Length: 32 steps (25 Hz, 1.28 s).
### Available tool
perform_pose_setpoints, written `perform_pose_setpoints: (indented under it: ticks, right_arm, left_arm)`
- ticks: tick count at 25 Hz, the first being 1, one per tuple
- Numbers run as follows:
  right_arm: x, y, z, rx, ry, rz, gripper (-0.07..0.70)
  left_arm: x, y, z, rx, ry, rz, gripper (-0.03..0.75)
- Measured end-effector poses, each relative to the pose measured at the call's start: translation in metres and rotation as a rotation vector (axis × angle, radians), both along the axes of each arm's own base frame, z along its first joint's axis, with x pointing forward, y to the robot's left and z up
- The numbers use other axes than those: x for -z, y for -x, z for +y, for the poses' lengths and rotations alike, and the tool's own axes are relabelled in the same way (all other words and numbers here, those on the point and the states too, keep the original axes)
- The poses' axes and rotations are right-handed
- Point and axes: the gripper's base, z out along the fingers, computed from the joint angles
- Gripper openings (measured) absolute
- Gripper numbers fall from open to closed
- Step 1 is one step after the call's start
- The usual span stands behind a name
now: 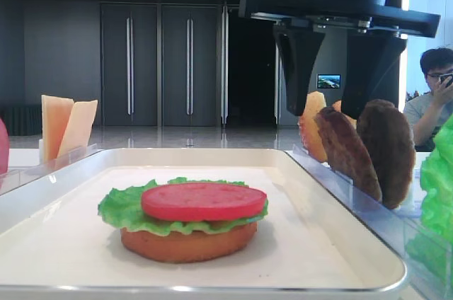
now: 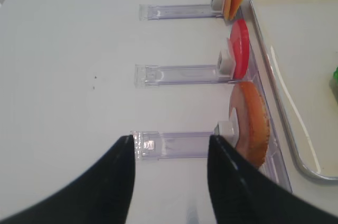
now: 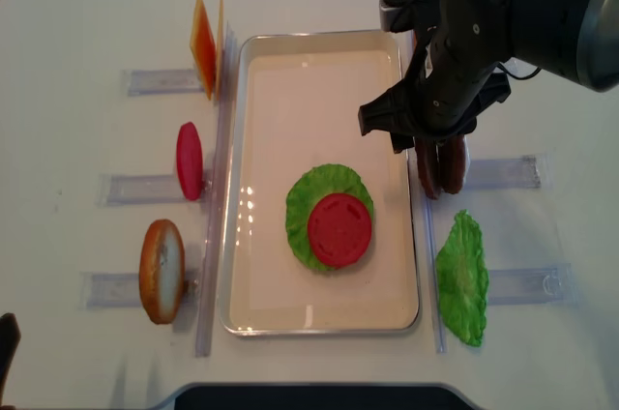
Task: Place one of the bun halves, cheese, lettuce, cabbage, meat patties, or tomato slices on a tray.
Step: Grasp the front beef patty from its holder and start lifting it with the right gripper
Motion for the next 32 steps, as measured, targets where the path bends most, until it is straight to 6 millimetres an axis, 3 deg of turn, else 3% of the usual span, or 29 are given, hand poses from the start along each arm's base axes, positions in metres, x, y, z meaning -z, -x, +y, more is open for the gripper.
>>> perform_pose_setpoints:
  ticks: [17,21,27,32]
  right_arm:
    - [0.02,-0.007,0.0,-0.022,0.07,0.019,0.405]
    - [0.02,-0.007,0.0,-0.025,0.075,0.017,0.345]
    - [0.019,-0.006,-0.002,-0.029,0.097,0.026,0.18]
    - [0.013,-0.004,-0.005,-0.033,0.107,0.017,0.141]
  left_arm:
    - [0.0,0.0,0.0,0.0,0.0,0.0,0.345]
    - [0.0,0.0,0.0,0.0,0.0,0.0,0.345]
    - [0.0,0.0,0.0,0.0,0.0,0.0,0.345]
    - [0.0,0.0,0.0,0.0,0.0,0.0,0.34]
